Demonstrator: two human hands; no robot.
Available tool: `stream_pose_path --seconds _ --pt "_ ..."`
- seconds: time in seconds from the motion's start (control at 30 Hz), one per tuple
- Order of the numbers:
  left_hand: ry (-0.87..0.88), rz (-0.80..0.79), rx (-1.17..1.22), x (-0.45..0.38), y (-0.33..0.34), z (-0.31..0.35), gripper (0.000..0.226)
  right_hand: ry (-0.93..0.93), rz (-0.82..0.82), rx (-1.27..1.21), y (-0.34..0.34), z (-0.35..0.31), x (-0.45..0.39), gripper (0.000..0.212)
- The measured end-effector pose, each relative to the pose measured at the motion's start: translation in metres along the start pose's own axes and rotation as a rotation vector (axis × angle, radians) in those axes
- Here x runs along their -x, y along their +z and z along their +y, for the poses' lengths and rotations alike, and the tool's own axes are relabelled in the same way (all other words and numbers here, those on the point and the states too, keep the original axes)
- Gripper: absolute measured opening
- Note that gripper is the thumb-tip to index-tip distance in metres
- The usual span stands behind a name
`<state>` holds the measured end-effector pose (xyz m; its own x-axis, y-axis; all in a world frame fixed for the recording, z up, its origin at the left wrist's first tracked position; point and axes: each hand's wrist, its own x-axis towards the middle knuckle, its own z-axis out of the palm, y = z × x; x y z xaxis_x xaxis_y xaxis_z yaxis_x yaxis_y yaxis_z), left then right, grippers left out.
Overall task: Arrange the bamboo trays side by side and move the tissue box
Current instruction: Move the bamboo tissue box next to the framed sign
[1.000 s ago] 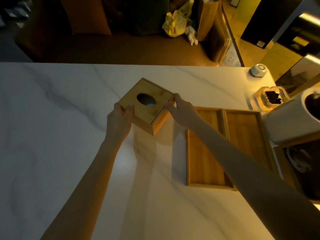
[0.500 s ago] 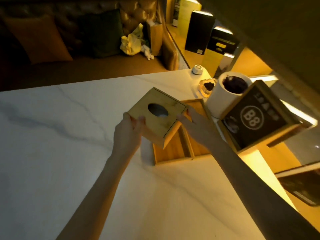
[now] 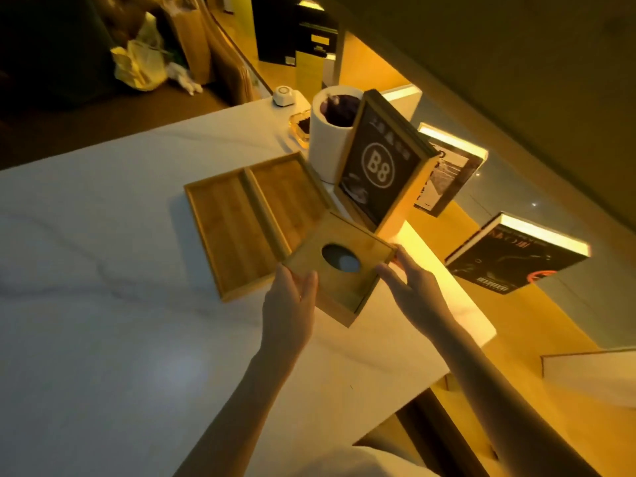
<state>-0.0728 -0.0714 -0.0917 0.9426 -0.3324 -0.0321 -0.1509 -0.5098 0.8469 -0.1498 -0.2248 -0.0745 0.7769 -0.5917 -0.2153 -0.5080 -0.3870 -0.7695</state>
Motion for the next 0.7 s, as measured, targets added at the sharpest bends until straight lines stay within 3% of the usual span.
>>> stream_pose_path --seconds 0.37,0.57,0.7 --pt "-0.053 -0.172 0.026 0.033 0.066 -0.008 0.051 0.088 0.014 -0.186 -0.027 0.068 0.019 0.044" --pt "-0.1 -0.197 0.087 0.04 0.083 -0.016 0.045 0.122 0.002 -0.187 -0.027 0.086 0.013 0.053" --pt "-0.128 -0.209 0.076 0.04 0.089 -0.018 0.049 0.161 -0.002 -0.205 -0.026 0.091 0.012 0.073"
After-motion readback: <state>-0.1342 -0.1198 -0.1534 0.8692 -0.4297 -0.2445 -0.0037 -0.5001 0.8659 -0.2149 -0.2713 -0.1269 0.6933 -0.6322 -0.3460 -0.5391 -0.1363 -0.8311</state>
